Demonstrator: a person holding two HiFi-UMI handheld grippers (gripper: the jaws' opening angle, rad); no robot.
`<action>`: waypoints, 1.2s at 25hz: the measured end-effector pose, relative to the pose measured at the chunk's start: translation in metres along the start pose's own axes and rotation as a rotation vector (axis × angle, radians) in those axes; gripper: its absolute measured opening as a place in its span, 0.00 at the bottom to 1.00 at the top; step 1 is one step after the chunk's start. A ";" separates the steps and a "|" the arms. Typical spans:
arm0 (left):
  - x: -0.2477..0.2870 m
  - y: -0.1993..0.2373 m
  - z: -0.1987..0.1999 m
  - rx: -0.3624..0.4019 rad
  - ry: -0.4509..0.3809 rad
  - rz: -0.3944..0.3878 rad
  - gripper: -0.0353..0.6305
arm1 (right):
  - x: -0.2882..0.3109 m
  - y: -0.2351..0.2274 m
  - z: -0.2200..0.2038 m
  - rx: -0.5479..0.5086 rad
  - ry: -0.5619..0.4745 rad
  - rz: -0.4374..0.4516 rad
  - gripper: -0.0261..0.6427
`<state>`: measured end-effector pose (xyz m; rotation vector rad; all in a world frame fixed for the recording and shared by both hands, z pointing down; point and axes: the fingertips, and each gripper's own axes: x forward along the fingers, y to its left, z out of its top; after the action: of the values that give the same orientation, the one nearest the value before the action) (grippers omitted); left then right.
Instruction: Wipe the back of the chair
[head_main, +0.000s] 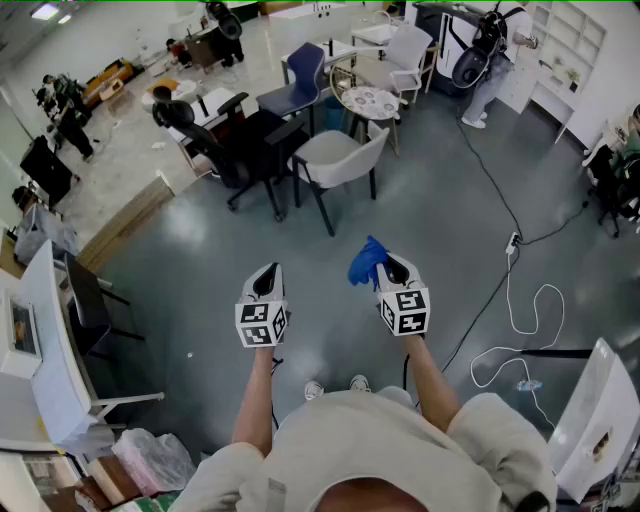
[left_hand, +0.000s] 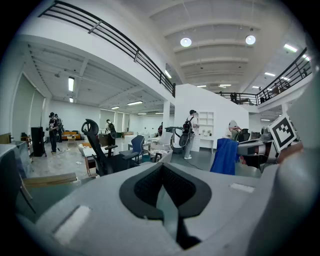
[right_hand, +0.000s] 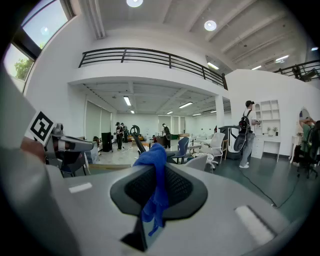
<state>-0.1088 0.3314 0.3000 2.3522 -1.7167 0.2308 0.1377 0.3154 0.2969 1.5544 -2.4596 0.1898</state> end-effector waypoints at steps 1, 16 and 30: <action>0.001 -0.001 0.000 0.001 0.002 -0.004 0.05 | 0.000 -0.001 0.000 0.000 0.001 -0.002 0.10; 0.032 -0.033 0.002 0.001 0.010 0.005 0.05 | 0.008 -0.035 -0.004 0.017 -0.001 0.035 0.10; 0.063 -0.048 -0.018 -0.018 0.053 0.020 0.05 | 0.033 -0.051 -0.028 0.033 0.043 0.085 0.10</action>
<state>-0.0436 0.2926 0.3293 2.2955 -1.7115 0.2774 0.1740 0.2711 0.3321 1.4441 -2.5030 0.2763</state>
